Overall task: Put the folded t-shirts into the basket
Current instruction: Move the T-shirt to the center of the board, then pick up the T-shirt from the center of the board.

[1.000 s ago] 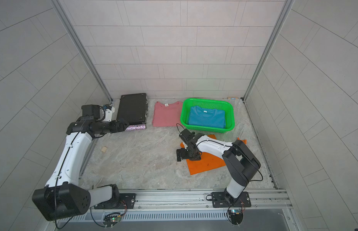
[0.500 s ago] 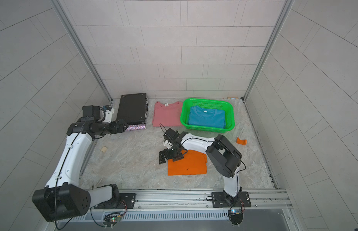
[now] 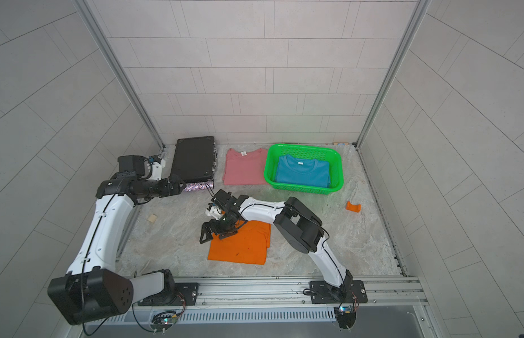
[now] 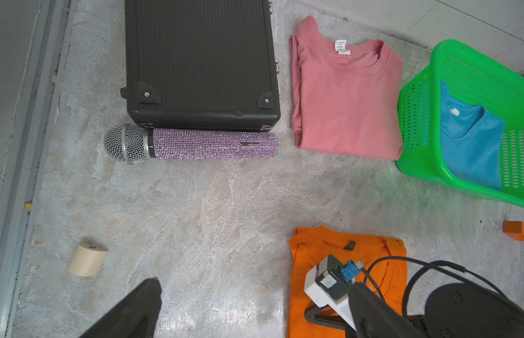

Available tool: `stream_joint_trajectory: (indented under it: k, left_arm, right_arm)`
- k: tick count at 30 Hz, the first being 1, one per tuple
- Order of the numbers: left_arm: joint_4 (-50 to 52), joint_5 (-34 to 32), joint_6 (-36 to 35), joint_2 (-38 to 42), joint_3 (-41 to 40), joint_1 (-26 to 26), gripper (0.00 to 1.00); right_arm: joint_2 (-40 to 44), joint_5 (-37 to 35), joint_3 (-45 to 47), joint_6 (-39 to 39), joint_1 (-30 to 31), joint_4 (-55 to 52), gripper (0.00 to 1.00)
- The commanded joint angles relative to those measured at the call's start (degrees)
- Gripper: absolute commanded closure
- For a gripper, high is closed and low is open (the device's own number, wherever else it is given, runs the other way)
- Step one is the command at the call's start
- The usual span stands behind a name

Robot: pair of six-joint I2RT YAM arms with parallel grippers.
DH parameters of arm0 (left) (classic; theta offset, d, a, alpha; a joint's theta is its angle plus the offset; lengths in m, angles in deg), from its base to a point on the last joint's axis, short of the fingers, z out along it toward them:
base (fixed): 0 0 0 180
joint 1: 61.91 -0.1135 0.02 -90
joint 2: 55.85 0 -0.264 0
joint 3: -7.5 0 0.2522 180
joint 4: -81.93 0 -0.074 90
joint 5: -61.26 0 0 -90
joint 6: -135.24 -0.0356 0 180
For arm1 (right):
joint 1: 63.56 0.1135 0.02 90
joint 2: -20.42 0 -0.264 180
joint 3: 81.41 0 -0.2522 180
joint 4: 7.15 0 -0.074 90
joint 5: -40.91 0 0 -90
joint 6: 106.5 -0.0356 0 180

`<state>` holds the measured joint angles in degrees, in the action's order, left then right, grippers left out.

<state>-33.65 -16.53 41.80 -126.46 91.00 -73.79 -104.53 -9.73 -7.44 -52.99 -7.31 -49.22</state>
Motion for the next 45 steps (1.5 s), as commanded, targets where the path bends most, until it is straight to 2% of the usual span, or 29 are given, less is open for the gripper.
stream_joint_trajectory:
  k: [1,3,8,13,18,21,27,32,35,37,45]
  left_arm:
    - [1.73,1.98,-0.60,-0.55,-1.29,-0.43,0.00]
    - [2.46,3.84,-1.49,-0.93,-2.02,-0.34,0.00]
    - [2.37,13.13,-3.92,-0.93,-4.30,-0.25,0.00]
    - [2.11,17.73,-2.48,-2.50,-5.35,-0.23,0.00]
    - [-0.14,30.72,0.65,-3.61,-9.57,-0.12,0.00]
    - [-5.00,34.71,3.33,-4.77,-14.08,0.30,0.00]
    - [-8.20,37.13,3.30,-9.49,-18.33,2.80,0.00]
    - [-8.05,38.31,1.57,-19.16,-18.85,5.09,0.01]
    - [-7.28,38.43,1.55,-24.05,-17.89,5.43,0.04]
    - [-7.10,37.98,1.79,-26.55,-17.44,5.45,0.09]
    - [-8.34,35.76,2.34,-29.09,-17.56,6.65,0.09]
  right_arm:
    - [-0.14,0.60,-1.00,0.35,0.00,-1.92,0.00]
    - [2.08,0.45,-0.19,0.43,0.01,-2.69,0.00]
    - [10.55,0.23,2.72,-0.06,-0.30,-3.57,0.00]
    - [18.44,-4.93,7.20,0.23,-2.18,-7.88,0.00]
    - [26.60,-6.13,17.56,-0.92,-8.13,-6.91,0.00]
    - [30.66,-6.21,24.23,-1.62,-13.05,-6.10,0.00]
    - [36.23,-7.44,34.20,-0.95,-21.05,-5.73,0.01]
    - [36.31,-7.16,39.18,-0.69,-26.12,-4.48,0.03]
    - [34.64,-5.75,40.81,-0.69,-27.11,-2.46,0.06]
    - [33.39,-4.69,41.71,-0.95,-27.10,-0.41,0.12]
    - [29.48,-3.25,43.05,-1.57,-27.11,4.30,0.20]
